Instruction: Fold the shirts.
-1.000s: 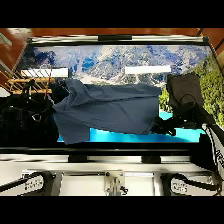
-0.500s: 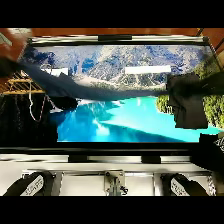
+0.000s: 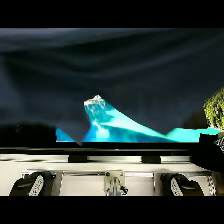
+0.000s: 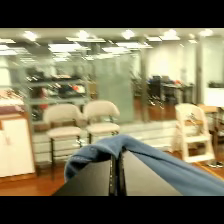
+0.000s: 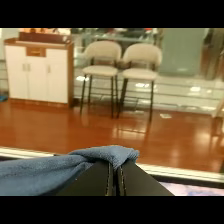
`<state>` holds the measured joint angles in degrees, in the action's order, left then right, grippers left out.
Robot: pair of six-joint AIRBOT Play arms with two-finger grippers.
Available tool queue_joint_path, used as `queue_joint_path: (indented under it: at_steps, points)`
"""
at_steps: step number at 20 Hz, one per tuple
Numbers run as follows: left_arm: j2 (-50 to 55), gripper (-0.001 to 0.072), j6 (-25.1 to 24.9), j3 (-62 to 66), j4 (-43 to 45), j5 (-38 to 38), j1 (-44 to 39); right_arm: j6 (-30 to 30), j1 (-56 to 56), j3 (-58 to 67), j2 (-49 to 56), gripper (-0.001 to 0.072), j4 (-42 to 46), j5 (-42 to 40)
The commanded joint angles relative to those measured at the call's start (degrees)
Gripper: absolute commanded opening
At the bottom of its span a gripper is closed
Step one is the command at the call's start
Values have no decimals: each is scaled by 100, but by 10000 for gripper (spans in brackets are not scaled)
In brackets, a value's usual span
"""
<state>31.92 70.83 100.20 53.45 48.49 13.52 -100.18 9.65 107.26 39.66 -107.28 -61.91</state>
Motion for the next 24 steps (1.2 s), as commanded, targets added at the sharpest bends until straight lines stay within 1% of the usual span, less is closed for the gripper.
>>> queue_joint_path:
  at_steps: [1,4,6,7,9,10,11,13,15,17,20,22,24]
  points:
    - [-236,30,341,57,883,763,4,195,0,170,-195,67,713,-782]
    - [-72,30,339,-44,1475,1698,4,245,0,170,120,67,1167,-1847]
    - [122,30,339,-352,1580,2236,2,267,0,157,599,67,1290,-2747]
    - [264,30,330,-636,1578,2424,2,361,0,87,885,67,1191,-3147]
    - [651,30,68,-1329,1576,2424,2,483,-2,-402,1521,67,839,-3860]
    - [935,30,37,-1692,1543,2426,2,511,-4,-793,1781,67,828,-3904]
    - [1252,30,37,-2006,1460,2424,0,509,-7,-1266,2059,67,876,-3781]
    - [2074,30,33,-2424,1296,2367,-63,525,-9,-2013,2741,67,811,-3206]
    - [3075,30,-28,-2382,1235,2006,-278,474,-173,-2131,3622,66,496,-2452]
    - [4061,30,-181,-2024,1211,1508,-551,326,-487,-2085,4389,67,433,-1259]
    - [5283,30,-157,-1130,1209,693,-789,385,-741,-1937,5106,67,435,686]
    - [5827,30,63,-673,1172,17,-846,601,-761,-1906,5337,67,431,1976]
    - [6177,30,101,-542,881,-527,-855,946,-730,-1906,5475,67,433,2946]
